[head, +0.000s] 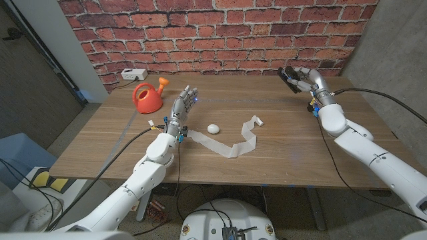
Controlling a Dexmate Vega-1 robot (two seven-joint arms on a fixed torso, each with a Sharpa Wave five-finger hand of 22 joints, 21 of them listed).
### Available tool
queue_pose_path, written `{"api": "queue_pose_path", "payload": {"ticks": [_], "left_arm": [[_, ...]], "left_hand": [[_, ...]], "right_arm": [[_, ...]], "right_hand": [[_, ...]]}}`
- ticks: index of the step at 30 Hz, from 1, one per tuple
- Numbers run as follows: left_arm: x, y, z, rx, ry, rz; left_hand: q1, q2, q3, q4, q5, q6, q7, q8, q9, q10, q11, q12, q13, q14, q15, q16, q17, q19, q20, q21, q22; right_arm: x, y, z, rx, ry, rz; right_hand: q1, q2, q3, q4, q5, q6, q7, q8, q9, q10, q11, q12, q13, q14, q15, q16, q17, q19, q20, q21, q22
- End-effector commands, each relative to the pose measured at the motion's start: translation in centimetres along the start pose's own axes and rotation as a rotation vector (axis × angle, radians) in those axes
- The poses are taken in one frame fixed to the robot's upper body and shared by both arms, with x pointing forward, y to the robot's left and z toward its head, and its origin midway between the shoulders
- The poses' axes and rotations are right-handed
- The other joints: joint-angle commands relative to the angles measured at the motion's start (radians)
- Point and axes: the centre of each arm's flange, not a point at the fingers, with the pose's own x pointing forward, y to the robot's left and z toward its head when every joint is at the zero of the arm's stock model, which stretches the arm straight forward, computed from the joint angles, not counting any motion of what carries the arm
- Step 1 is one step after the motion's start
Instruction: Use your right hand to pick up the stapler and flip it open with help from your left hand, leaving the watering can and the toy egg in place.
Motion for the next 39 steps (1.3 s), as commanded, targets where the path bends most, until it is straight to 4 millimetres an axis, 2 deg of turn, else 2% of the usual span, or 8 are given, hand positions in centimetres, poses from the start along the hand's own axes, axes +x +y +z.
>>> {"api": "queue_pose_path", "payload": {"ticks": [1, 11, 13, 15, 17, 26, 27, 39], "left_arm": [[0.1, -0.3, 0.0, -0.022, -0.007, -0.014], [-0.2, -0.5, -0.5, -0.017, 0.002, -0.010], [-0.3, -0.6, -0.5, -0.009, 0.005, 0.012], [-0.4, -0.5, -0.7, -0.014, 0.007, 0.014], [-0.5, -0.5, -0.8, -0.011, 0.011, 0.013], [-1.0, -0.4, -0.9, -0.008, 0.011, 0.017], [-1.0, -0.4, -0.8, -0.006, 0.010, 0.014], [-1.2, -1.0, -0.5, -0.001, 0.008, 0.009]], "left_hand": [[-0.002, -0.006, -0.001, 0.000, 0.007, 0.008, -0.005, -0.003, 0.001, 0.007, -0.001, -0.002, 0.004, 0.006, -0.014, -0.002, 0.003, -0.003, -0.002, -0.002, 0.002], [-0.002, -0.004, 0.000, 0.000, 0.007, 0.009, -0.005, -0.003, 0.002, 0.007, 0.001, -0.002, 0.004, 0.006, -0.013, -0.002, 0.003, -0.003, -0.002, -0.002, 0.002], [0.009, 0.010, 0.009, -0.002, 0.009, -0.004, -0.043, -0.008, 0.001, 0.026, -0.056, 0.002, 0.003, 0.009, -0.020, -0.001, 0.002, -0.002, -0.001, -0.001, 0.002], [0.017, 0.018, 0.014, -0.004, 0.009, -0.022, -0.052, -0.014, 0.001, 0.028, -0.067, 0.002, 0.003, 0.018, -0.024, 0.002, 0.002, 0.003, -0.005, 0.001, 0.002], [0.023, 0.023, 0.018, -0.006, 0.009, -0.026, -0.046, -0.014, 0.001, 0.031, -0.053, 0.002, 0.003, 0.021, -0.028, 0.002, 0.002, 0.004, -0.008, 0.001, 0.002], [0.067, 0.067, 0.050, -0.016, 0.012, -0.014, -0.031, -0.005, 0.001, 0.021, -0.035, -0.006, 0.002, 0.020, -0.025, -0.001, 0.000, 0.003, -0.004, 0.000, 0.002], [0.073, 0.070, 0.053, -0.018, 0.012, -0.015, -0.029, -0.005, 0.002, 0.016, -0.023, -0.008, 0.002, 0.018, -0.023, -0.002, 0.000, 0.003, -0.004, 0.000, 0.002], [0.080, 0.053, 0.049, -0.024, 0.006, -0.013, -0.020, -0.005, 0.001, -0.006, -0.010, -0.017, 0.003, 0.011, -0.020, -0.005, 0.000, 0.001, -0.001, -0.001, 0.002]], "right_arm": [[-0.3, 0.6, 1.1, 0.056, -0.033, 0.016], [-0.6, 1.0, 1.9, 0.089, -0.053, 0.060], [-0.6, 1.1, 2.0, 0.093, -0.055, 0.065], [-0.6, 1.3, 2.1, 0.093, -0.057, 0.069], [-0.7, 1.3, 2.2, 0.100, -0.058, 0.071], [-0.7, 1.8, 2.9, 0.108, -0.070, 0.104], [-0.7, 1.9, 3.0, 0.108, -0.073, 0.107], [-1.0, 3.0, 3.4, 0.158, -0.089, 0.142]], "right_hand": [[0.001, 0.020, 0.021, 0.014, 0.006, 0.024, 0.005, 0.005, 0.004, 0.099, -0.042, 0.028, 0.020, 0.010, -0.179, 0.002, 0.006, 0.002, -0.069, 0.006, 0.002], [0.002, 0.020, 0.021, 0.011, 0.005, 0.028, 0.007, 0.003, 0.005, 0.105, -0.041, 0.030, 0.018, 0.015, -0.179, 0.001, 0.011, 0.002, -0.065, 0.007, 0.003], [0.002, 0.019, 0.021, 0.010, 0.005, 0.028, 0.006, 0.002, 0.005, 0.105, -0.043, 0.030, 0.018, 0.017, -0.180, 0.001, 0.012, 0.001, -0.064, 0.007, 0.003], [0.003, 0.020, 0.021, 0.010, 0.005, 0.029, 0.006, 0.002, 0.005, 0.105, -0.042, 0.031, 0.018, 0.017, -0.179, 0.001, 0.013, 0.001, -0.063, 0.007, 0.003], [0.003, 0.020, 0.021, 0.009, 0.005, 0.029, 0.007, 0.001, 0.005, 0.106, -0.044, 0.031, 0.018, 0.018, -0.179, 0.001, 0.014, 0.000, -0.062, 0.007, 0.003], [0.003, 0.020, 0.021, 0.009, 0.005, 0.030, 0.007, -0.001, 0.006, 0.107, -0.041, 0.032, 0.017, 0.020, -0.178, -0.002, 0.016, 0.000, -0.062, 0.008, 0.004], [0.002, 0.020, 0.021, 0.009, 0.005, 0.030, 0.007, -0.001, 0.006, 0.107, -0.041, 0.031, 0.017, 0.020, -0.178, -0.003, 0.015, 0.000, -0.062, 0.008, 0.004], [0.001, 0.020, 0.020, 0.008, 0.004, 0.030, 0.008, -0.005, 0.007, 0.104, -0.042, 0.031, 0.017, 0.022, -0.178, -0.006, 0.018, -0.001, -0.061, 0.010, 0.004]]}}
